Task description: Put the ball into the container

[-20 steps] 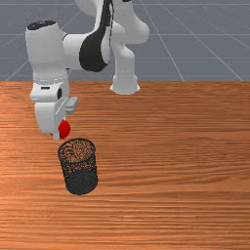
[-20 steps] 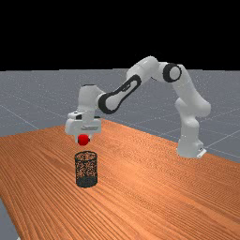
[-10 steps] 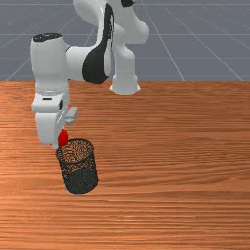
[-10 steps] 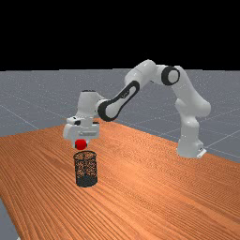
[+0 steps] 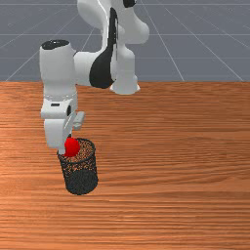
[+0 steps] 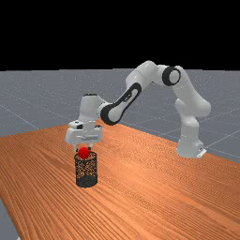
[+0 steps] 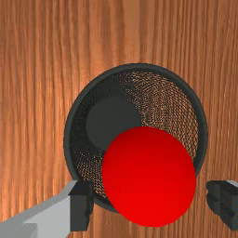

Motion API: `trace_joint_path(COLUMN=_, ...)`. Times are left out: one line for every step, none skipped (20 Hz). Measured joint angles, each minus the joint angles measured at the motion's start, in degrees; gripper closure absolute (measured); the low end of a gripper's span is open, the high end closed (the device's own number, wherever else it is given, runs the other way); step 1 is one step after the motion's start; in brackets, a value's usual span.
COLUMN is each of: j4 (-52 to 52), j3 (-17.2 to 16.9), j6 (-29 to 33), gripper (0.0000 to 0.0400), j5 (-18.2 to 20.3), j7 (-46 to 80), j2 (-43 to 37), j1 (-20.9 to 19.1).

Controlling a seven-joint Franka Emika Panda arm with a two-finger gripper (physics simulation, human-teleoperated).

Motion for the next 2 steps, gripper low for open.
trace_joint_path(j4=0.14, j3=0.02, j6=-0.05, gripper=0.0025, j5=0.03, j7=-0.1, j2=0.03, j1=-0.06)
trace_joint_path(j4=0.34, j3=0.21, j6=-0.19, gripper=0.0015, j5=0.19, j7=-0.64, j2=0.12, j1=-0.33)
